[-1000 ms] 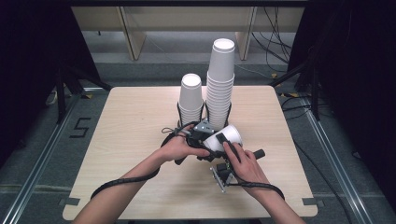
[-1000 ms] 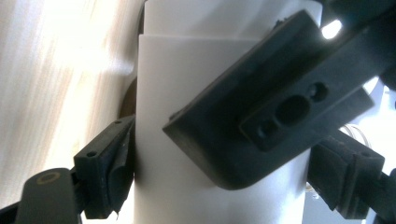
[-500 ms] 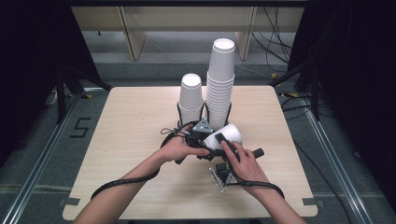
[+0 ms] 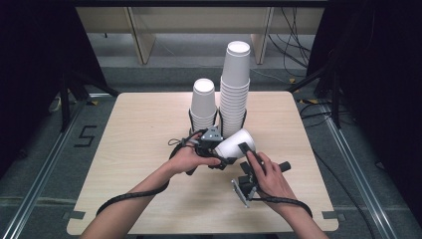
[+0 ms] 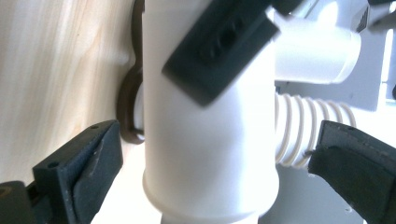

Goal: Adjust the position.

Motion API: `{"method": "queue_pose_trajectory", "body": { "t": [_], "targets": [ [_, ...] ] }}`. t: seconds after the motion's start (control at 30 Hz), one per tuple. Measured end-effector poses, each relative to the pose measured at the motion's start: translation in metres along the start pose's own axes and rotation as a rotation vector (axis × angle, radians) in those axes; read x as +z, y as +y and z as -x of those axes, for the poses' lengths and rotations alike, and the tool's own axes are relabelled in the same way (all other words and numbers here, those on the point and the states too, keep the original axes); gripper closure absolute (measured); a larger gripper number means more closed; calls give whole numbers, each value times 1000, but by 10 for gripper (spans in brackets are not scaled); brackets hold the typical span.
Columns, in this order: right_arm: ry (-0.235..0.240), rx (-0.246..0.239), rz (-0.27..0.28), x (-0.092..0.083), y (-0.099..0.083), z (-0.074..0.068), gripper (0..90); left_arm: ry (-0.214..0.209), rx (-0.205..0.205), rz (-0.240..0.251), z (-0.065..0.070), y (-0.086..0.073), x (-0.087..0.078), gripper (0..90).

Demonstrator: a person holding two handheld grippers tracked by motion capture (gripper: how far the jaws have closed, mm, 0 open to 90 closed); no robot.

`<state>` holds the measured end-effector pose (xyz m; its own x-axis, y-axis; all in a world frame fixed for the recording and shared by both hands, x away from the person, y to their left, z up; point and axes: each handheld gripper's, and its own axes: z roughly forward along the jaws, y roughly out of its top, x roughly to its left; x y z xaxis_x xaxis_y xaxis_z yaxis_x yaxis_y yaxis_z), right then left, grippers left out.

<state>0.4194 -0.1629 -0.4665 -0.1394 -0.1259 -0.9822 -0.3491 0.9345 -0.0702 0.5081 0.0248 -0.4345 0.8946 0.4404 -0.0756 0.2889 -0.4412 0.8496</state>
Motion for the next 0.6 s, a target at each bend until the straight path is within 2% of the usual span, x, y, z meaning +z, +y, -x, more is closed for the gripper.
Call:
{"method": "queue_pose_trajectory", "body": {
  "t": [0.03,0.07,0.1,0.13,0.17,0.2,0.23,0.27,0.3,0.33,0.37,0.4,0.47,0.57,0.6],
  "targets": [
    [0,0,0,0,0,0,25,0,0,0,0,0,0,211],
    [-9,25,19,-3,-3,2,25,-2,1,9,-1,-2,-1,211],
    [-11,59,32,-3,-5,1,24,22,4,17,-1,-3,-2,211],
    [-6,117,9,-6,-6,1,24,21,2,15,-2,-3,-2,211],
    [-2,121,0,-9,-8,5,24,22,3,22,-3,-4,-3,211],
    [14,158,-16,-10,-11,5,25,22,3,22,-3,-4,-3,211],
    [6,184,-18,-11,-14,6,27,19,-7,34,-5,-6,-4,211],
    [6,184,-18,-11,-14,6,27,19,-7,34,-5,-6,-4,211],
    [7,262,-39,-14,-17,6,29,33,-13,34,-5,-8,-6,211],
    [3,275,-38,-15,-20,9,29,33,-13,34,-5,-8,-6,211],
    [-6,337,-33,-14,-21,8,29,39,-10,40,-5,-10,-6,211],
    [2,410,-39,-15,-23,6,30,36,-9,49,-5,-11,-6,211],
    [22,521,-50,-16,-26,6,35,31,-11,49,-5,-12,-6,211],
    [27,661,-58,-18,-31,6,45,49,-26,68,-4,-16,-7,211],
    [27,661,-58,-18,-31,6,45,49,-26,68,-4,-16,-7,211]
  ]
}}
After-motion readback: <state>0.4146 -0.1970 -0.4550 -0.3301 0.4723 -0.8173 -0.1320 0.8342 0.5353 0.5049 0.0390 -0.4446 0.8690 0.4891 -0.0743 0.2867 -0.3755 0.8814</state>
